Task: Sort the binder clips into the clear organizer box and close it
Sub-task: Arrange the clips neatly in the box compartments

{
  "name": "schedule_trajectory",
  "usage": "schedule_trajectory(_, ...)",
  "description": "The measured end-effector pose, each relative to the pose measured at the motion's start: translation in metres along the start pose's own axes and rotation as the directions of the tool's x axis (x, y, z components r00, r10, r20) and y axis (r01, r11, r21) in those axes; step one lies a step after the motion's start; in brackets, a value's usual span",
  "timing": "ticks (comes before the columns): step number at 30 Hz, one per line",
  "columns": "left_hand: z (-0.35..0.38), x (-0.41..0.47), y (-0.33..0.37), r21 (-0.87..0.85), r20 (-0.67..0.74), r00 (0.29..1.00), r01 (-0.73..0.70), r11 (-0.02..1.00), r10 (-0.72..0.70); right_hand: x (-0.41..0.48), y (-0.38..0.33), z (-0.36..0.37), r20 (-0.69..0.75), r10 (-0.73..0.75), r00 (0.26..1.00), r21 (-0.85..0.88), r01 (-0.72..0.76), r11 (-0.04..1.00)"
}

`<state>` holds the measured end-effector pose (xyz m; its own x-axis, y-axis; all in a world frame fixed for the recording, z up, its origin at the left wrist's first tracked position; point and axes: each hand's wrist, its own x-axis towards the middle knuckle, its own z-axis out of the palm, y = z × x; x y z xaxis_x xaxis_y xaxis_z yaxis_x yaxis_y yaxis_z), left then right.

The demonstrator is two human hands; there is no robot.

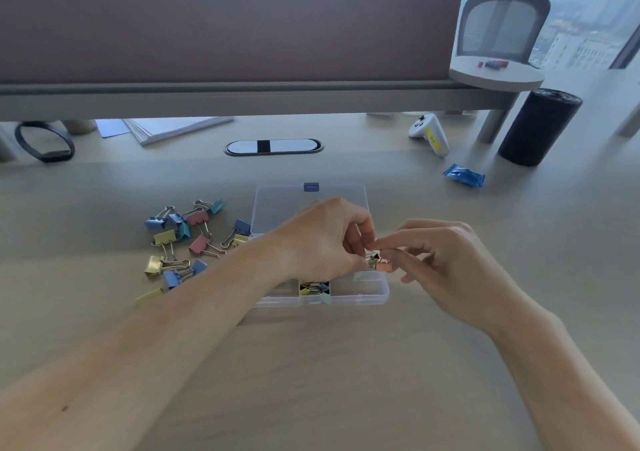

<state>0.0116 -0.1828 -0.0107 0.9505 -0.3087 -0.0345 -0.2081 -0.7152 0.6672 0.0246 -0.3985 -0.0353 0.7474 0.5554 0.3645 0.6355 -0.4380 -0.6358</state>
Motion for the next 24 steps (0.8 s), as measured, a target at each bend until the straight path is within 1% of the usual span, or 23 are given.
schedule_trajectory(4,0.0,-0.001,0.001,0.007,-0.024,1.0,-0.009,1.0,0.009,0.005,-0.003,-0.002,0.059,-0.014,0.998,-0.03,0.016,0.999)
schedule_trajectory(8,-0.001,-0.002,0.001,0.009,-0.052,0.999,-0.006,1.0,0.006,0.011,-0.012,-0.005,0.114,0.026,0.993,-0.081,-0.017,0.997)
schedule_trajectory(14,-0.003,-0.002,-0.002,-0.001,-0.046,0.999,-0.01,1.0,0.01,0.022,-0.02,-0.012,0.187,0.099,0.977,-0.103,-0.081,0.991)
schedule_trajectory(18,-0.003,-0.002,-0.003,-0.005,-0.052,0.999,-0.014,1.0,0.014,0.023,-0.015,-0.011,0.214,0.067,0.975,-0.156,-0.034,0.987)
schedule_trajectory(24,-0.003,-0.003,-0.004,-0.017,-0.047,0.999,-0.012,1.0,0.011,0.028,-0.014,-0.013,0.287,-0.028,0.957,-0.225,0.096,0.97)
